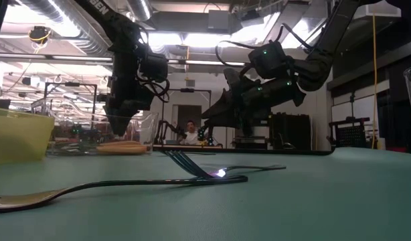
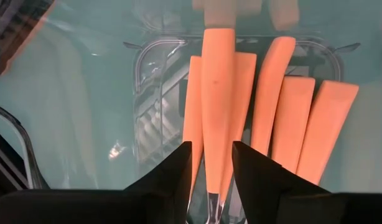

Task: Sort silverware by color (type)
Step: Put the black fork in the bottom transparent bin

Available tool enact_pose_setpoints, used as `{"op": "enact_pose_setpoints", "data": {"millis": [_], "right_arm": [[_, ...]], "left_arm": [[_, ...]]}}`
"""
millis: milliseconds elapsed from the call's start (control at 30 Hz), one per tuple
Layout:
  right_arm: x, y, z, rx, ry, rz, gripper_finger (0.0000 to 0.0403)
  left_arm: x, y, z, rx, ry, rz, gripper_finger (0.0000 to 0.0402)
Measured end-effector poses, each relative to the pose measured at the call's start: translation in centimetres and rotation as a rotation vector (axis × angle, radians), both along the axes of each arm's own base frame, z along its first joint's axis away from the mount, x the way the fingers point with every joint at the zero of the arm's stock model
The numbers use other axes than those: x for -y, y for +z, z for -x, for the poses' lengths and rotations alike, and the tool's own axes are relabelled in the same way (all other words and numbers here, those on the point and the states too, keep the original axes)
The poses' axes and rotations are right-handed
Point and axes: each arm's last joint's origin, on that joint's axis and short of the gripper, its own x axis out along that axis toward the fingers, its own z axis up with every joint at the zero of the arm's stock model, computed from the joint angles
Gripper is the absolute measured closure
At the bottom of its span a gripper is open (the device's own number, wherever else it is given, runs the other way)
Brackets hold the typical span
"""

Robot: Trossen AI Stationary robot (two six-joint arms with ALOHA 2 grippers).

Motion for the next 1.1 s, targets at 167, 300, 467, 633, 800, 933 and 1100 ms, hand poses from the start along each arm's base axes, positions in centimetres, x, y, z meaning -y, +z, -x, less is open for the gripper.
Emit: {"op": "enact_pose_setpoints", "data": {"millis": [167, 300, 467, 633, 800, 933, 1100], "right_arm": [[0.0, 0.0, 0.0, 0.0, 0.0, 0.0, 0.0303], [0.0, 0.0, 0.0, -0.001, 0.0, 0.0, 0.0303], [0.0, 0.0, 0.0, -0.001, 0.0, 0.0, 0.0303], [0.0, 0.0, 0.0, -0.001, -0.007, 0.003, 0.0303], [0.0, 0.0, 0.0, -0.001, -0.009, 0.003, 0.0303], [0.0, -0.1, 0.0, -0.009, -0.002, 0.018, 0.0303], [0.0, -0.3, 0.1, -0.032, 0.004, 0.024, 0.0303]], "left_arm": [[0.0, 0.0, 0.0, 0.0, 0.0, 0.0, 0.0293], [0.0, 0.0, 0.0, -0.001, 0.0, 0.001, 0.0293], [0.2, 0.5, 0.3, -0.041, -0.004, 0.027, 0.0293], [0.3, 1.4, 0.1, -0.063, -0.012, 0.037, 0.0293], [0.4, 2.9, -0.8, -0.035, -0.034, 0.017, 0.0293], [0.4, 4.9, -1.8, -0.003, -0.054, -0.006, 0.0293], [0.6, 7.7, -3.3, 0.068, -0.085, -0.066, 0.0293]]}}
